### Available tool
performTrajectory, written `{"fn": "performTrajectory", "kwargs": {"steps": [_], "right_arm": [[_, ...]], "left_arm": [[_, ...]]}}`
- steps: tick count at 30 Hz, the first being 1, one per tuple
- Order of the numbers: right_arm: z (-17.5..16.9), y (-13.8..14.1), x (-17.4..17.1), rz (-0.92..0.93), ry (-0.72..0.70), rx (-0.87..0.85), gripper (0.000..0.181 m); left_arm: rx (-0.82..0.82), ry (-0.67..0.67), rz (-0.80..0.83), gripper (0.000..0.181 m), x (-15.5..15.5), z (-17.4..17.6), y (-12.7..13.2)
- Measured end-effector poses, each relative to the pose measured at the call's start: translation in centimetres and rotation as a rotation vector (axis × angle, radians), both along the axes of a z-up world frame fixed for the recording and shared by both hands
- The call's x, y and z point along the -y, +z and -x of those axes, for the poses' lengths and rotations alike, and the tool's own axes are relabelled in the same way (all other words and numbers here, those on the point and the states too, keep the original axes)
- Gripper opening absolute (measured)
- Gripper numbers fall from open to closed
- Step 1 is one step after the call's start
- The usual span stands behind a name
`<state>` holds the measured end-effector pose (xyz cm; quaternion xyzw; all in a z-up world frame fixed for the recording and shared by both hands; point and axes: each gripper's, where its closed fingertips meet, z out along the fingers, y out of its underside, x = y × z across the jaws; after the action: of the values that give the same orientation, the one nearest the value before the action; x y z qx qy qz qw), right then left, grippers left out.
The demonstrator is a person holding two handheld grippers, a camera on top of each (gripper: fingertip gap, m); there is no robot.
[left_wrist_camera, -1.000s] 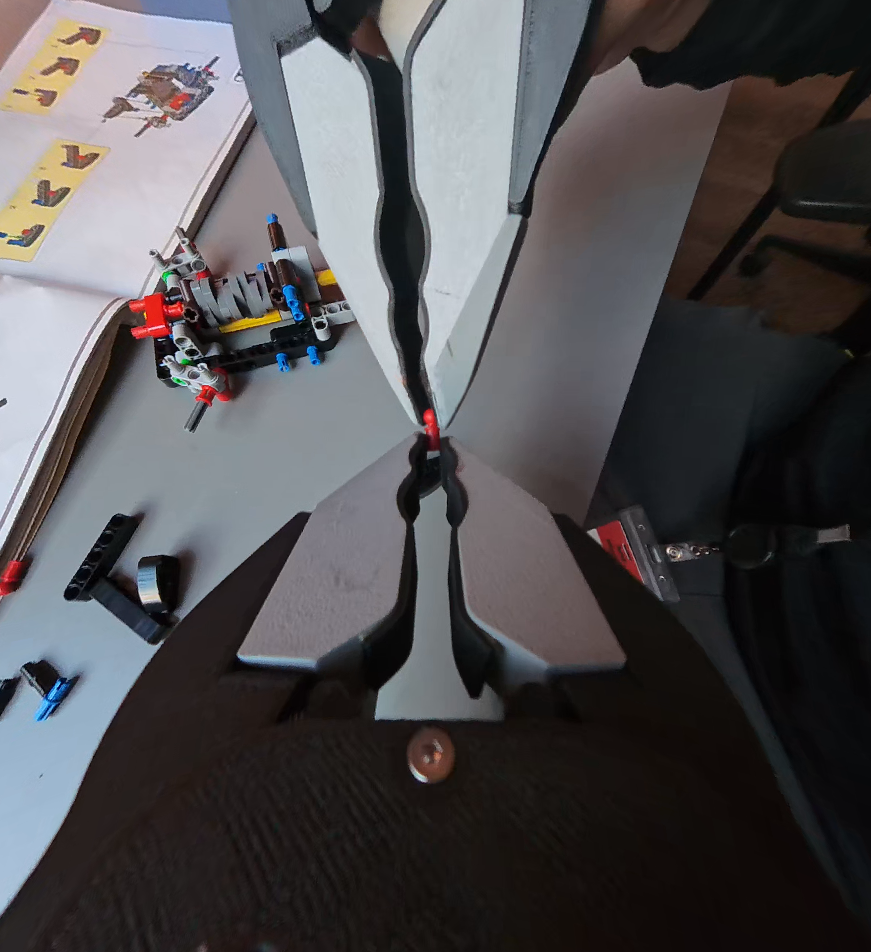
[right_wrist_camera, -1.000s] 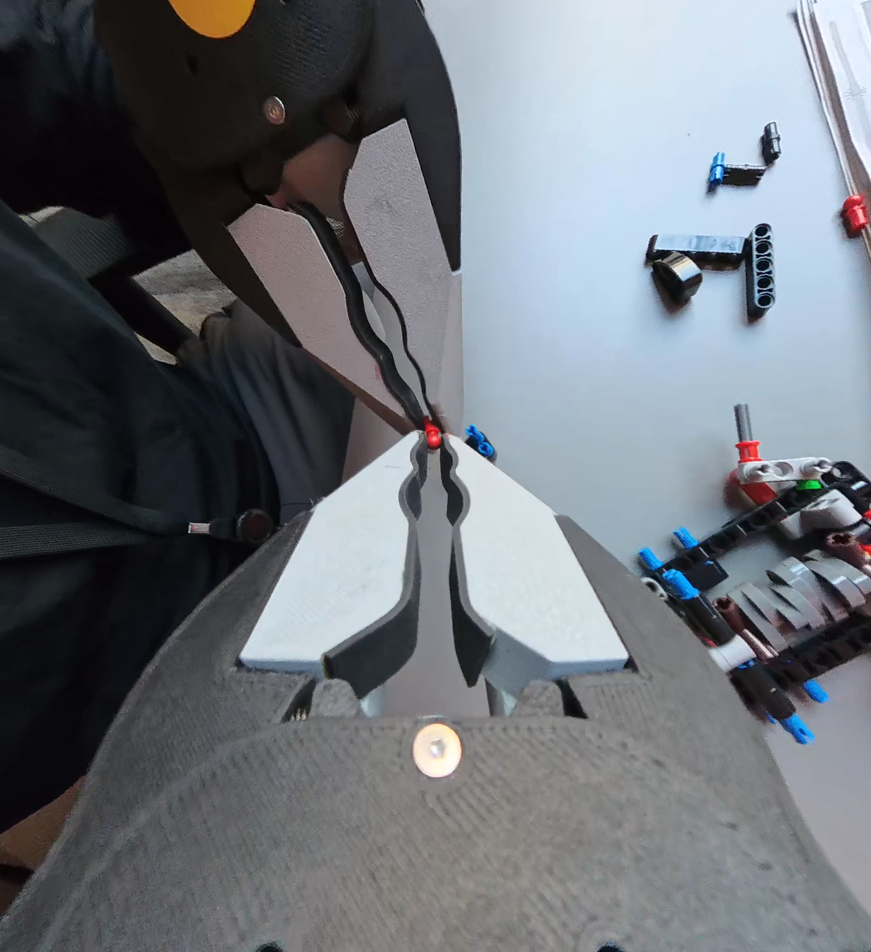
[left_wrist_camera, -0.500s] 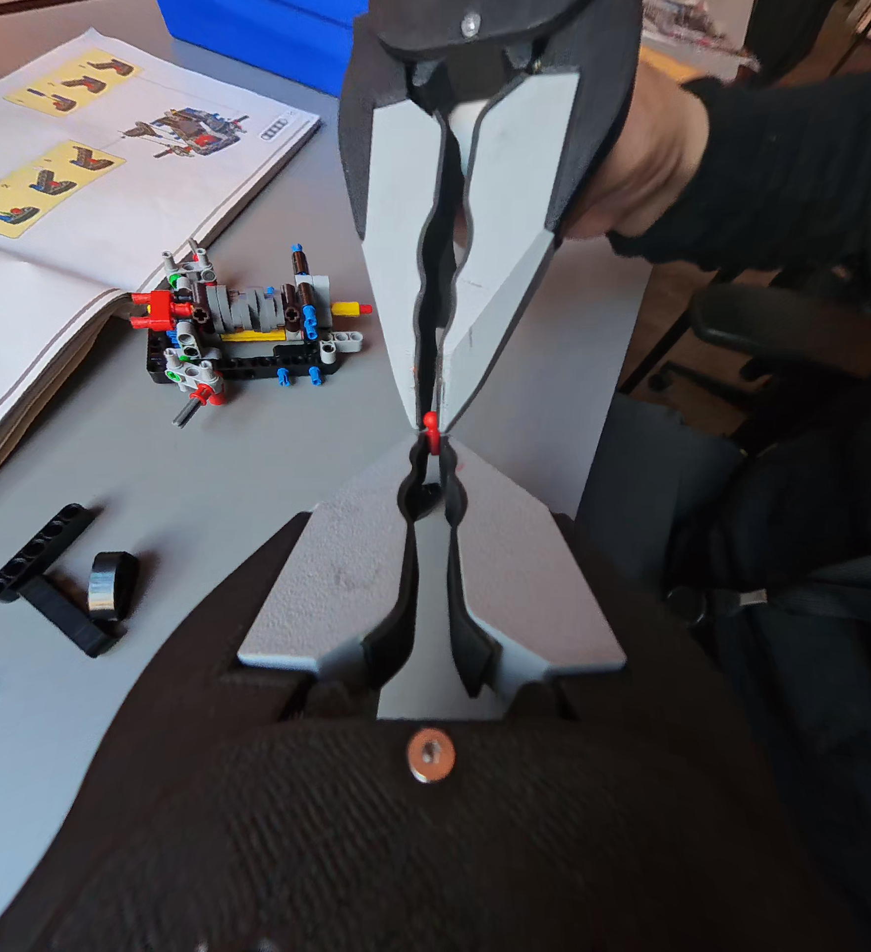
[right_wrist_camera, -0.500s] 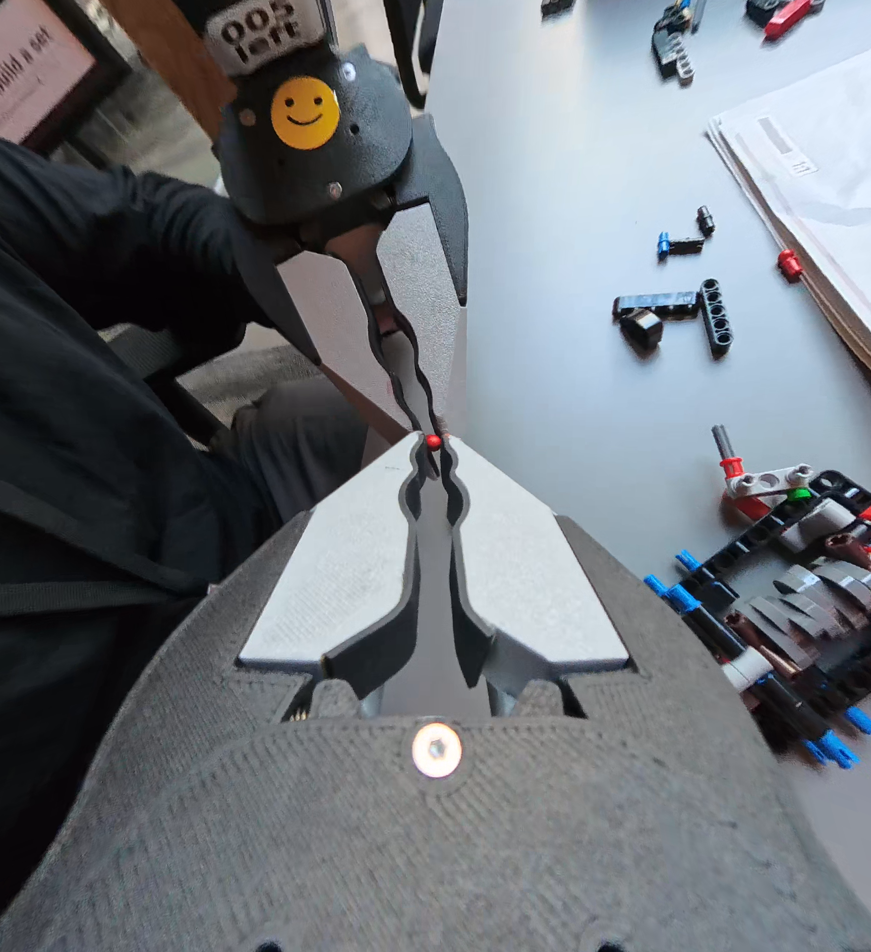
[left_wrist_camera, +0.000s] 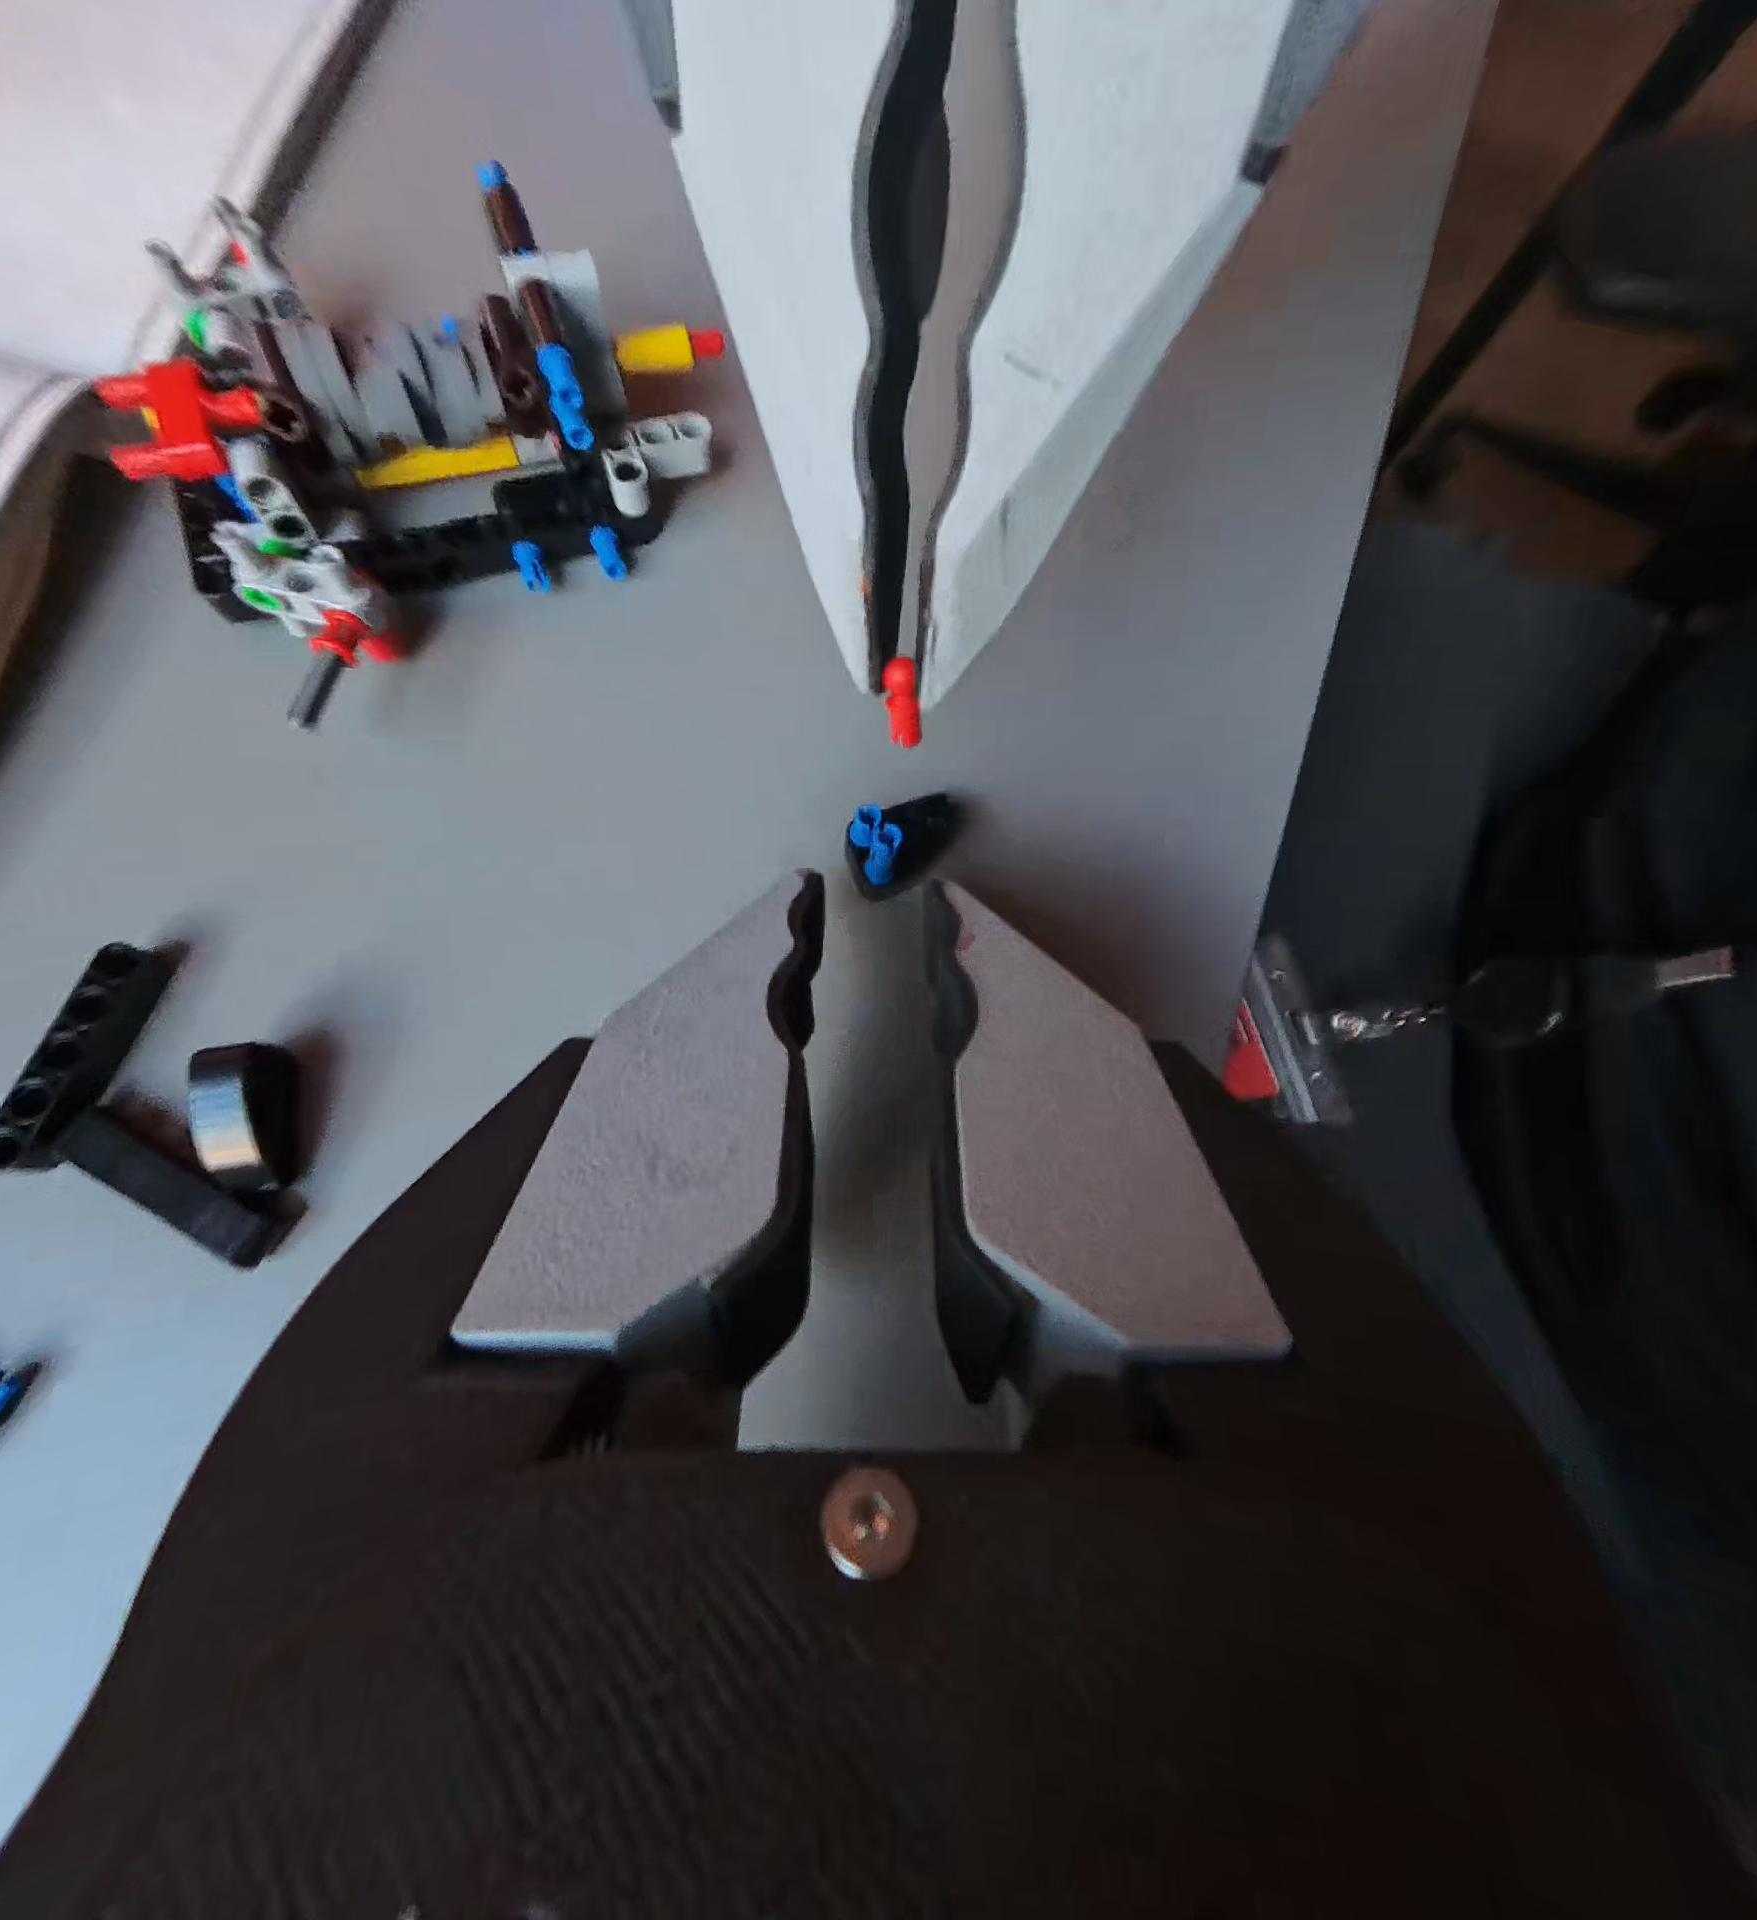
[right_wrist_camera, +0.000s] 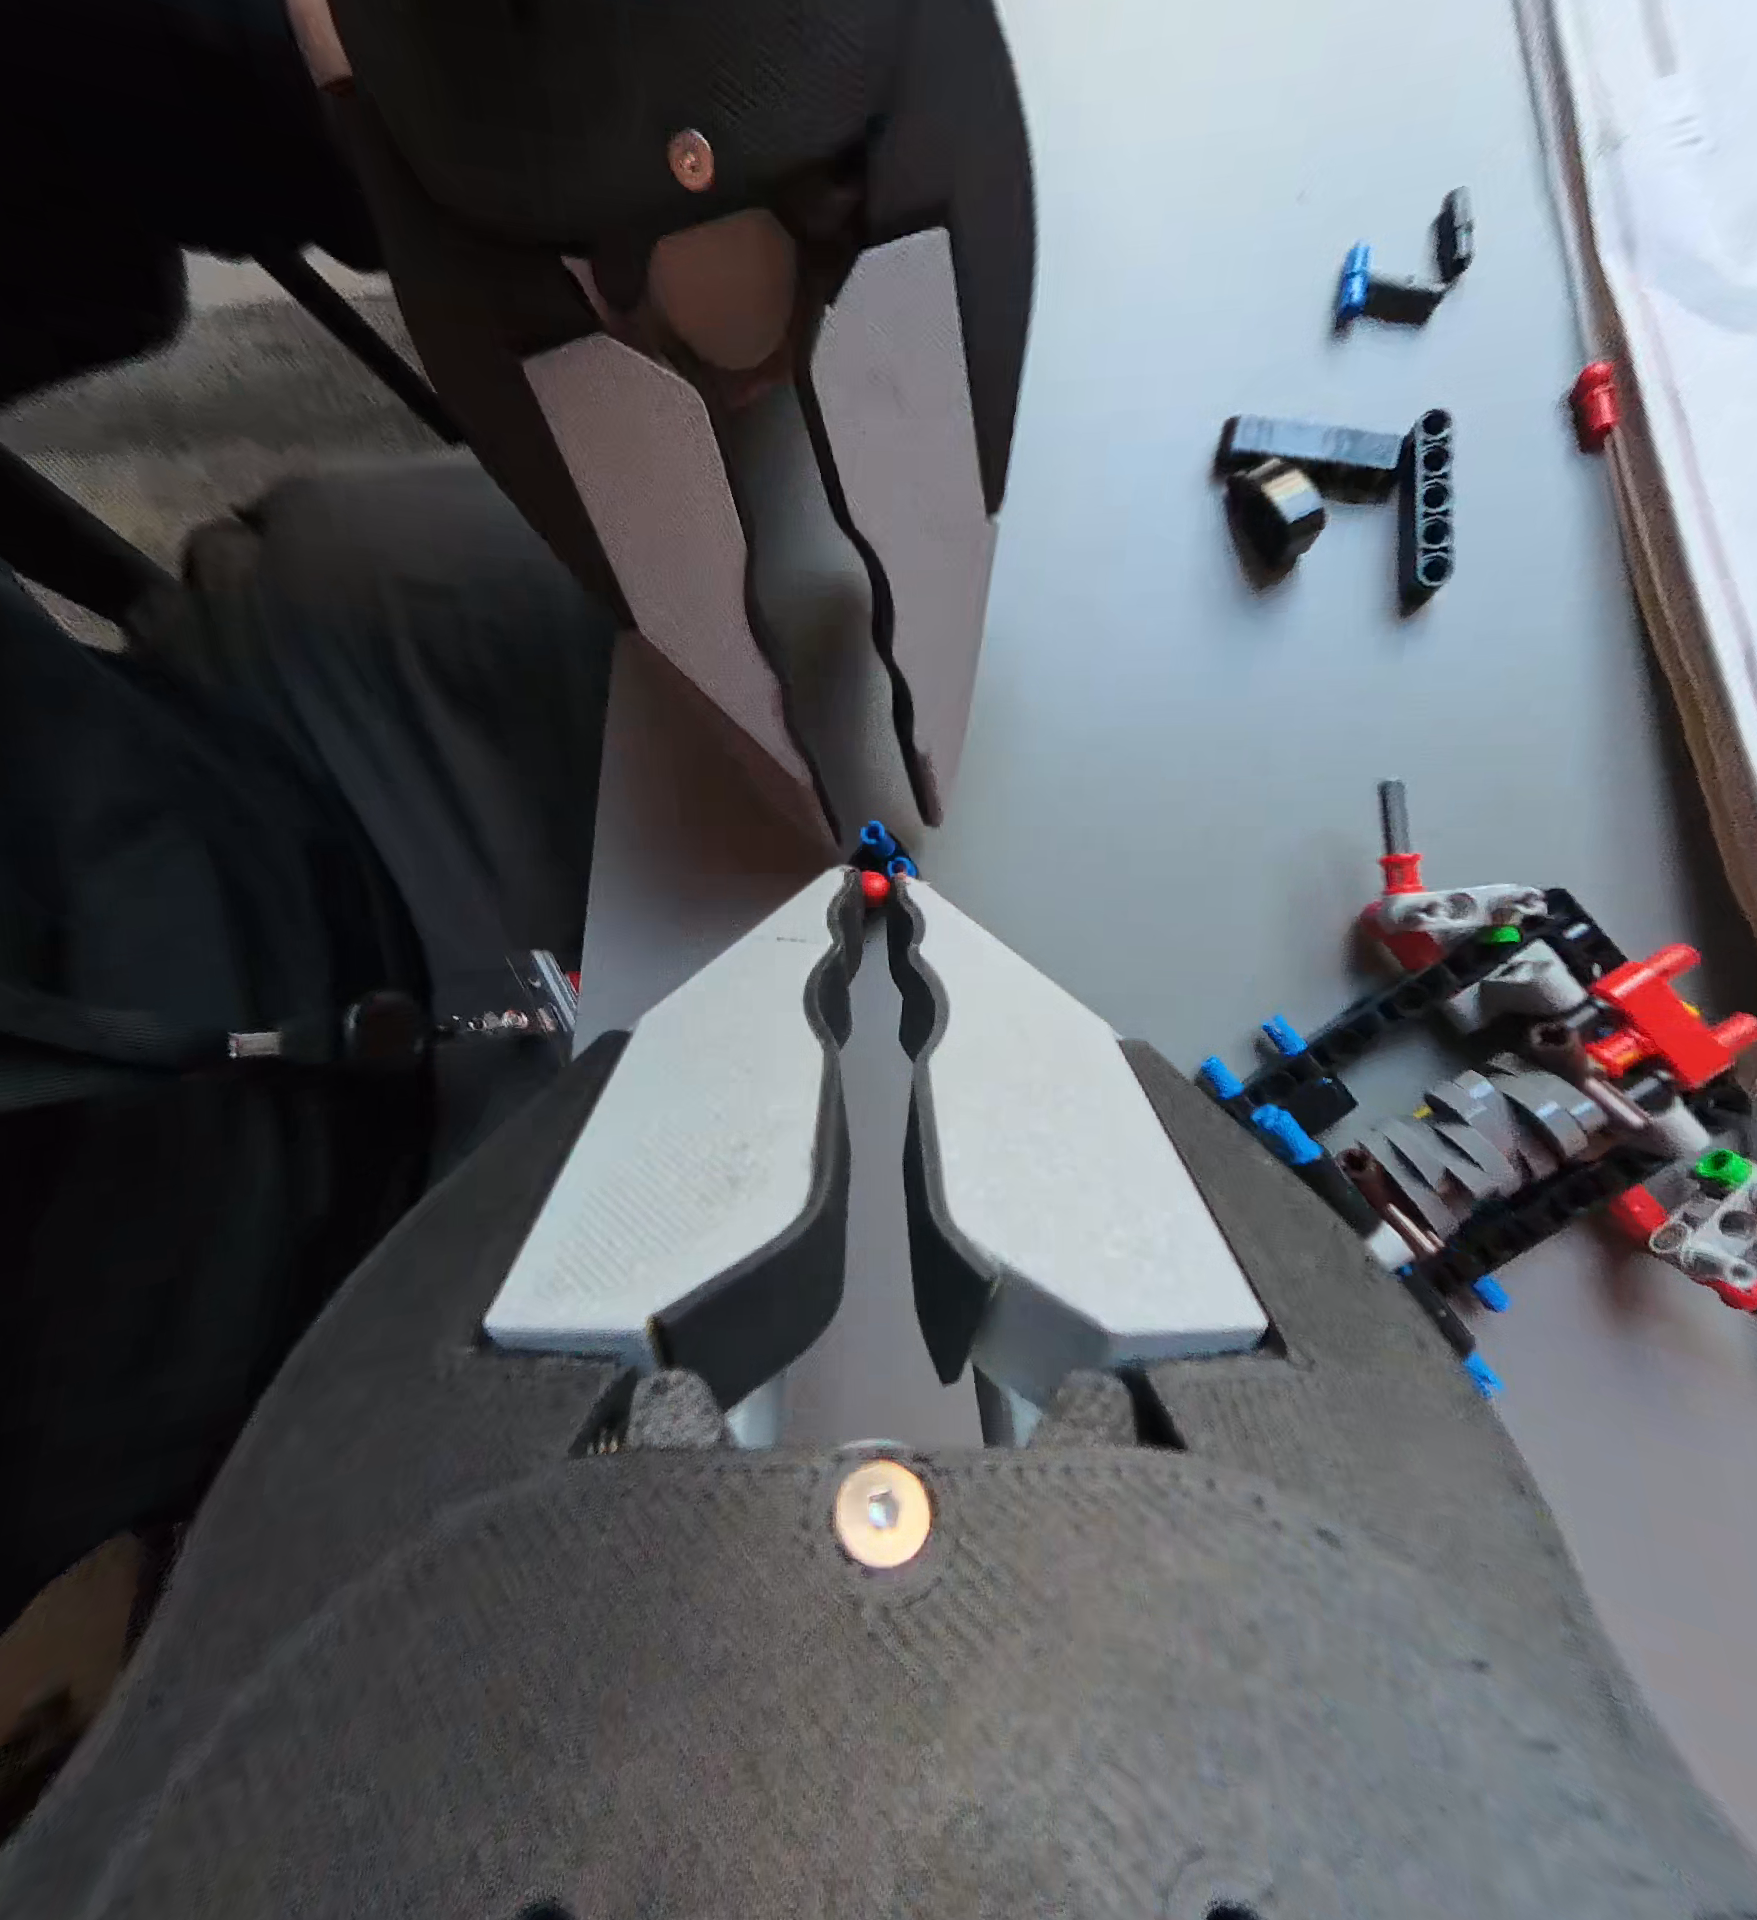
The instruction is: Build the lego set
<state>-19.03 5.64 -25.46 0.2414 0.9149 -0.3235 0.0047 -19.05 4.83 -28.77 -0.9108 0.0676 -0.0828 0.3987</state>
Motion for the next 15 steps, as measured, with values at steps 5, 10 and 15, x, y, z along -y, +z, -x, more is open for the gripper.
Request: {"fn": "performTrajectory", "kwargs": {"steps": [5, 10, 15], "right_arm": [[-0.2, -1.9, 0.1, -0.067, -0.019, -0.011, 0.002], [-0.5, -2.4, -0.4, -0.069, -0.035, 0.001, 0.002], [-0.3, -2.3, -0.5, -0.091, -0.026, -0.015, 0.002]], "left_arm": [[-0.051, -0.025, 0.025, 0.013, -0.9, -0.4, -0.6], [-0.030, -0.018, 0.022, 0.010, -0.9, -0.4, -0.5], [-0.023, -0.016, 0.020, 0.019, -1.1, -0.4, -0.4]]}}
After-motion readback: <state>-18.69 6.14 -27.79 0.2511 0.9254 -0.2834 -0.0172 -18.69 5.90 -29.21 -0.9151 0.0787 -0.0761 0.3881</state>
